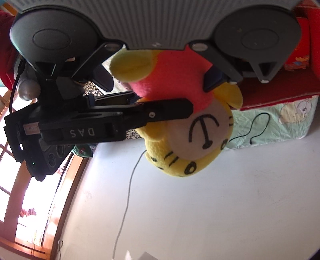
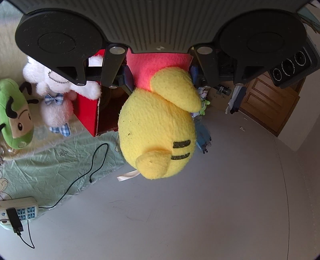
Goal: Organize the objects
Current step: 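Carry the tiger plush over the red box with the right gripper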
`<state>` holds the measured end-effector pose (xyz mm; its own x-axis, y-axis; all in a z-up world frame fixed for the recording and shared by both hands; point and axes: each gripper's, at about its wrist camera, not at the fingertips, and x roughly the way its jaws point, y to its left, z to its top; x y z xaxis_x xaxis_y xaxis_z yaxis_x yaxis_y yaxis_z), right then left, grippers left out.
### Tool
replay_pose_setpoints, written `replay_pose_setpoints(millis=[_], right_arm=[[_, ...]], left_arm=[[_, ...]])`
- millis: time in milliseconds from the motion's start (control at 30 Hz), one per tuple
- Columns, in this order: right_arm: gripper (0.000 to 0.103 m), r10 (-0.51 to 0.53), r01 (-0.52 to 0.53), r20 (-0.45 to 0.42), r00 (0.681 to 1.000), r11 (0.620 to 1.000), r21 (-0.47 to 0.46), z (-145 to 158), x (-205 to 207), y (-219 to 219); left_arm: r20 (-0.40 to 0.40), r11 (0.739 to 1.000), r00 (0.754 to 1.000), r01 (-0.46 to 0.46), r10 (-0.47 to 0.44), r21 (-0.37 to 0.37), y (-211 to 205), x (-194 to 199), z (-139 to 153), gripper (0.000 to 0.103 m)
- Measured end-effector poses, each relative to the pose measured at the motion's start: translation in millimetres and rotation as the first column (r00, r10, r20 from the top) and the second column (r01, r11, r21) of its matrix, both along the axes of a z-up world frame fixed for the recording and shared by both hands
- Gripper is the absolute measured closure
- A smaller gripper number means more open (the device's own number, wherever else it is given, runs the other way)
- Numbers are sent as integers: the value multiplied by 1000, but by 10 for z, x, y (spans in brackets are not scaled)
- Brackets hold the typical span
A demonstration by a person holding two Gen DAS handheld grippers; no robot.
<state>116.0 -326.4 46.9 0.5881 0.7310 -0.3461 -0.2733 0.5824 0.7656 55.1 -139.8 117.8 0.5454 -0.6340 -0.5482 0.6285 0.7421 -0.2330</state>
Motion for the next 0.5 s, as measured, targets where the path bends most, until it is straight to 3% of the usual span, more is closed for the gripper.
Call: replay_pose_setpoints(millis=[233, 500], right_arm=[[48, -35, 33, -18, 999, 995, -97, -177, 175, 389], [48, -35, 9, -91, 995, 963, -270, -392, 271, 700]], left_arm=[[-63, 1000, 998, 3, -2, 12, 390, 415, -276, 9], [-146, 995, 989, 41, -27, 90, 443, 632, -761, 9]])
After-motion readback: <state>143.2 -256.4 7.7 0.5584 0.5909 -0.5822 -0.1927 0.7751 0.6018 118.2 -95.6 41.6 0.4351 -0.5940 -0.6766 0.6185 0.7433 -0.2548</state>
